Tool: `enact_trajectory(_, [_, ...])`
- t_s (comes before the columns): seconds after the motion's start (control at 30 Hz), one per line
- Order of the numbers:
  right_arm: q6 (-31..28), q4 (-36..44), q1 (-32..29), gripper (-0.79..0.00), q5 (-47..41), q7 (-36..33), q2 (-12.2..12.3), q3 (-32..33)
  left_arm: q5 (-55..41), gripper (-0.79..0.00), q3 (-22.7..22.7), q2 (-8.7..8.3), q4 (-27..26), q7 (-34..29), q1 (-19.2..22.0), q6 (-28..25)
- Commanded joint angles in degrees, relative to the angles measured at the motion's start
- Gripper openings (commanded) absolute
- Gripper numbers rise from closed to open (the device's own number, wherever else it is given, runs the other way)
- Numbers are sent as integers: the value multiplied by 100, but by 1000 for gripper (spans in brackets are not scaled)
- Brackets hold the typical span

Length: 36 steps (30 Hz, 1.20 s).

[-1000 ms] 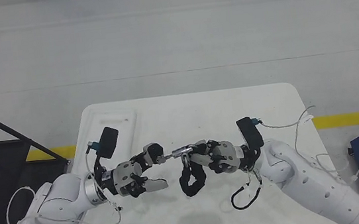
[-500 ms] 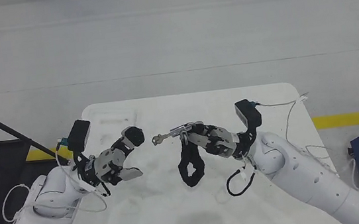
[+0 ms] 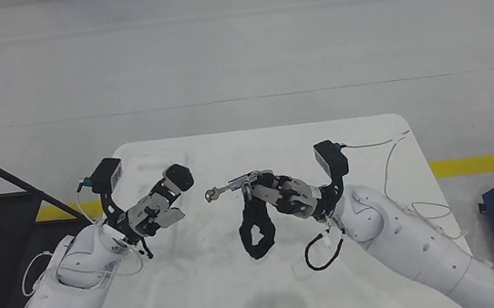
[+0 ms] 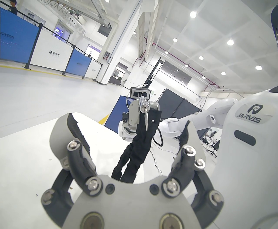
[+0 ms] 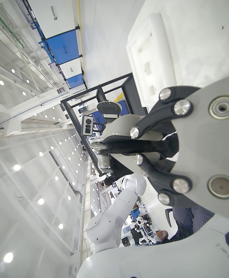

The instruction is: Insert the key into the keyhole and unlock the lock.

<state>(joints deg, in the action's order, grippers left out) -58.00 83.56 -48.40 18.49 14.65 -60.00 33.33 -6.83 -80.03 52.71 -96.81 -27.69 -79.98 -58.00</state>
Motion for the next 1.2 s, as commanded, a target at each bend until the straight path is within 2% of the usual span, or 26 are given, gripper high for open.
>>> enact_trajectory(0.0, [0,0,0,-785,0,0,0,0,-2,0,0,0,0,0,0,0])
enact_trajectory(0.17, [0,0,0,-785,0,0,0,0,-2,0,0,0,0,0,0,0])
enact_trajectory(0.23, [23,94,-119,-785,-295,82,-27,30,-2,0,0,0,0,0,0,0])
enact_trajectory(0.4, [0,-297,-215,-785,-1316,79,-194,-154,-2,0,0,0,0,0,0,0])
enact_trajectory(0.57, [0,-606,-269,-785,-1818,109,-398,-255,-2,0,0,0,0,0,0,0])
enact_trajectory(0.93, [0,-762,-398,-785,-1645,-358,-542,-152,-2,0,0,0,0,0,0,0])
enact_trajectory(1.03, [0,-762,-398,-785,-1645,-358,-542,-152,363,0,4,11,-181,-18,-9,264])
enact_trajectory(1.17, [0,-762,-398,-785,-1645,-358,-542,-152,288,0,171,24,-305,-114,-69,588])
